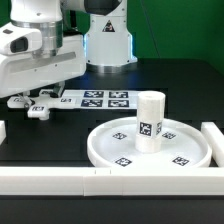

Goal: Assemble round table

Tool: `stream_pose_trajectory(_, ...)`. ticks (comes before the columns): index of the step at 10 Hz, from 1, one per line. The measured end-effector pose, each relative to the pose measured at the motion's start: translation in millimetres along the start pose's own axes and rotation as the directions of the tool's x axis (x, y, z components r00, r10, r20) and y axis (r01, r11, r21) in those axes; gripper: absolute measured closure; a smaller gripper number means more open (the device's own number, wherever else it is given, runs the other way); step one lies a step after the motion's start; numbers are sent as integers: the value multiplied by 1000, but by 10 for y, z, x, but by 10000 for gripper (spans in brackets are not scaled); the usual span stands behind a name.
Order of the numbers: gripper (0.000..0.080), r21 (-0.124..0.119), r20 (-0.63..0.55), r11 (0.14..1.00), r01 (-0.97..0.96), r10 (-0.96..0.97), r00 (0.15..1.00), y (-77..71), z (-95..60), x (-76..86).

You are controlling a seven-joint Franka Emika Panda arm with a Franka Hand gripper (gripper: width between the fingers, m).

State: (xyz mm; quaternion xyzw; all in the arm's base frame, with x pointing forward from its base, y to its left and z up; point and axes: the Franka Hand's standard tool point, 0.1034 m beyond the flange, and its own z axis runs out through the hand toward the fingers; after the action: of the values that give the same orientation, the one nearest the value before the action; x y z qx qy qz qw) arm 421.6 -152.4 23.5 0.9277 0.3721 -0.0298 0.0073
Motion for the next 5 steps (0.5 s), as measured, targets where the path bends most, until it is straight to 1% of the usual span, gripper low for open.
stream_pose_trajectory(2, 354, 1, -1, 1000, -2, 2, 1000, -9, -24, 23)
stream_pose_trajectory(3, 354, -4, -6, 1000, 3, -3, 1000, -17, -93, 87)
stream_pose_trajectory(4, 354, 5, -6, 1000, -17, 17, 1000, -67, -200, 185)
stream_pose_trajectory(5, 354, 19, -5, 999, -45, 45, 999, -156, -374, 347)
